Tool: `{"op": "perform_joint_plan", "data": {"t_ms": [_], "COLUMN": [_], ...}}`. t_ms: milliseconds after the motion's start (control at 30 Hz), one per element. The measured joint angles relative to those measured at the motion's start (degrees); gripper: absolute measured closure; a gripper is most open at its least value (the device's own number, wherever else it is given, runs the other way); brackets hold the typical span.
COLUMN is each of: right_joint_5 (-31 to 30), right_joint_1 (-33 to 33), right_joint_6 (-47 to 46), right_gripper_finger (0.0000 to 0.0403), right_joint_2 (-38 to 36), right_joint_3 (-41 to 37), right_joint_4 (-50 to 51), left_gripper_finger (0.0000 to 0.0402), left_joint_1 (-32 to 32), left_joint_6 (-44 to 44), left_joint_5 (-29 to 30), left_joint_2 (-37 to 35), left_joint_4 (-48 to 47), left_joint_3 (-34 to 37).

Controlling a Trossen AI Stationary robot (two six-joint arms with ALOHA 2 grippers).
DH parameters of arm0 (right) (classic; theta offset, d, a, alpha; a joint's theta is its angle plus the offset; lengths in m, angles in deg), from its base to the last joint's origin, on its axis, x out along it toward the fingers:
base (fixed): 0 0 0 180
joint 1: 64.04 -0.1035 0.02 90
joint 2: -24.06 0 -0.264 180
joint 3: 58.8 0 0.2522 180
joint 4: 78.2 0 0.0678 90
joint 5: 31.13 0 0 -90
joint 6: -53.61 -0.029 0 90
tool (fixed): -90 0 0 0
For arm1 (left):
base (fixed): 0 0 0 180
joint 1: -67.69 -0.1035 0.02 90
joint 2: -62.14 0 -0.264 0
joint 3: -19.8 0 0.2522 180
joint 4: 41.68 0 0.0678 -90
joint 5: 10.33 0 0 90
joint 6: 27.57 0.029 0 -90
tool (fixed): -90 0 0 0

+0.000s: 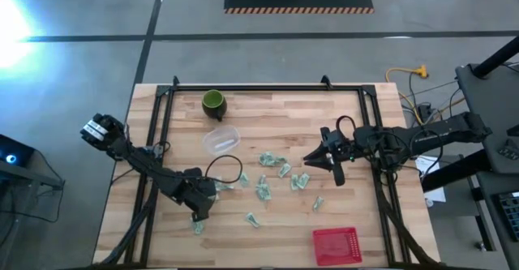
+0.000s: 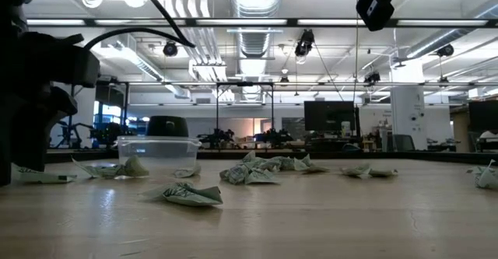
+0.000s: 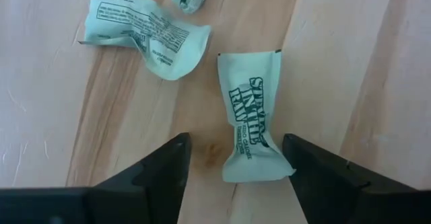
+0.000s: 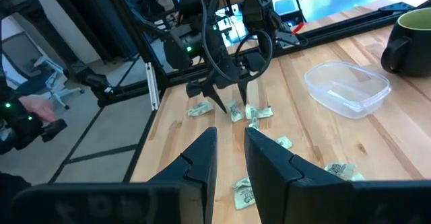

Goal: Pick and place items into bin
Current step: Put the green stevia packet into the transparent bin

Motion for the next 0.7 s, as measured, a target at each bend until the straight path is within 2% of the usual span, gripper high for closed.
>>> {"op": "perform_joint_plan", "data": {"t_ms": [100,467,700], "right_joint_5": [-0.4,-1.5,-1.5], "right_joint_1": [0.0,0.0,0.0], "right_joint_6": [0.0,0.0,0.2], "right_gripper_finger": [0.0335,0.0335,0.0335], "right_joint_2": [0.0,0.0,0.0], "right_joint_3": [0.0,0.0,0.0], "right_joint_4": [0.0,0.0,0.0], "left_gripper_finger": [0.0203,0.0339,0.0395], "left_joint_1": [0.0,0.0,-0.1], "left_joint_6": [0.0,0.0,0.0], "left_joint_5": [0.0,-0.1,-0.6], "left_joint_2": [0.0,0.1,-1.3], "left_joint_4": [0.0,0.5,-0.1], "left_joint_3": [0.1,0.1,0.0]}}
